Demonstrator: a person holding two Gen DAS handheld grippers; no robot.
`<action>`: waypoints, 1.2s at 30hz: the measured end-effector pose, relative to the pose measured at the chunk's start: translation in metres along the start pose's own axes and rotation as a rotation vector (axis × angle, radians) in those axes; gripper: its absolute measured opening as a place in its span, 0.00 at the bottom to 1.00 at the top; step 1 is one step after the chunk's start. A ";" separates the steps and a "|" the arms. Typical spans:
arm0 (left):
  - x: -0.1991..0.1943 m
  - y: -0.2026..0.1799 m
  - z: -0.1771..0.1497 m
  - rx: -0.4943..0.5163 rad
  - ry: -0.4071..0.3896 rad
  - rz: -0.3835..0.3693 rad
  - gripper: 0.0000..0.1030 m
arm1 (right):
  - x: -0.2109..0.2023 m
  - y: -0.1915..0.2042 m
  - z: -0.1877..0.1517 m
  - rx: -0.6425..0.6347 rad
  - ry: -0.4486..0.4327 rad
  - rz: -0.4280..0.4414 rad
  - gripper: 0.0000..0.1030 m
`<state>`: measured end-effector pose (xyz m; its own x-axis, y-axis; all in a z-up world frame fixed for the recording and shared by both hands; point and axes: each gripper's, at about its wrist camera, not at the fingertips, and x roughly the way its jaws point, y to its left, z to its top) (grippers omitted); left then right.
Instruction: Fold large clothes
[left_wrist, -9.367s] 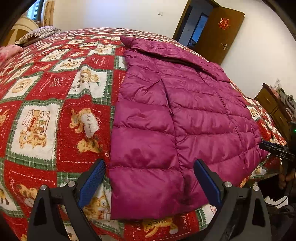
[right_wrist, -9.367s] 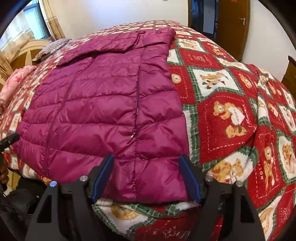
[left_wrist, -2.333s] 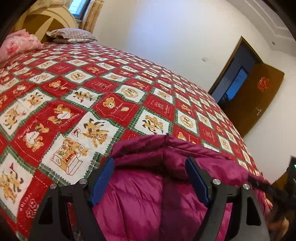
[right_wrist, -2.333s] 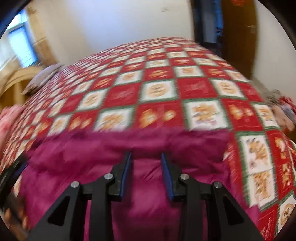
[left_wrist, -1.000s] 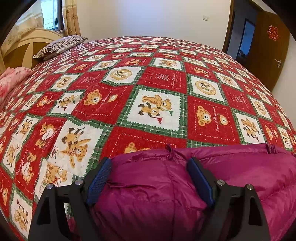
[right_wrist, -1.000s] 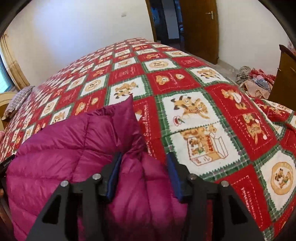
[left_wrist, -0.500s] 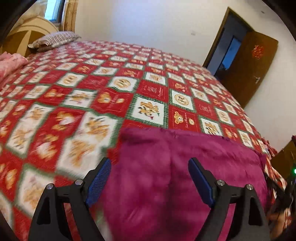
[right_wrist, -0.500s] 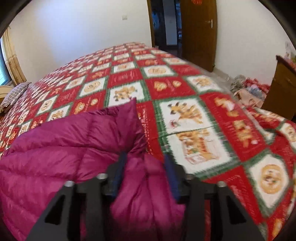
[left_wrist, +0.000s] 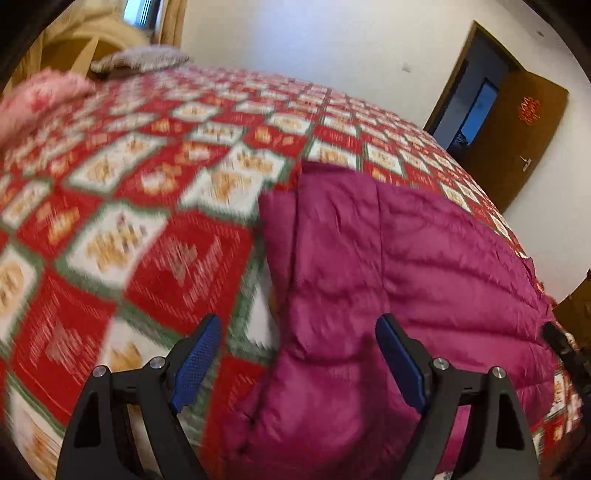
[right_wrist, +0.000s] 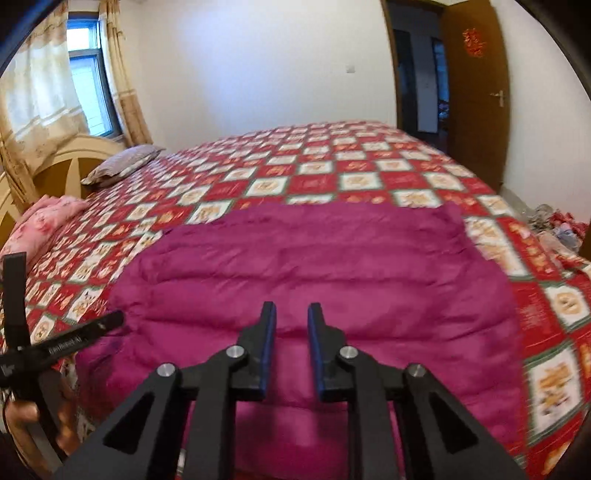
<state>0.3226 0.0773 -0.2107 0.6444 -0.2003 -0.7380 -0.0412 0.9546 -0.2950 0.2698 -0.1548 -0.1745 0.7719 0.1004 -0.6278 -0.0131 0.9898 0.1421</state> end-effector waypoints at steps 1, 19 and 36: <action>0.002 0.000 -0.004 -0.009 0.005 -0.002 0.83 | 0.008 0.001 -0.003 0.011 0.021 0.013 0.18; -0.001 -0.024 -0.018 -0.167 -0.030 -0.288 0.64 | 0.042 -0.018 -0.031 0.132 0.104 0.091 0.15; -0.013 -0.049 -0.008 -0.032 -0.106 -0.230 0.36 | 0.043 -0.004 -0.027 0.118 0.105 0.059 0.14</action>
<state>0.3097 0.0314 -0.1914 0.7163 -0.3851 -0.5819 0.0927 0.8791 -0.4676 0.2859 -0.1518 -0.2231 0.7015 0.1737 -0.6911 0.0235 0.9637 0.2661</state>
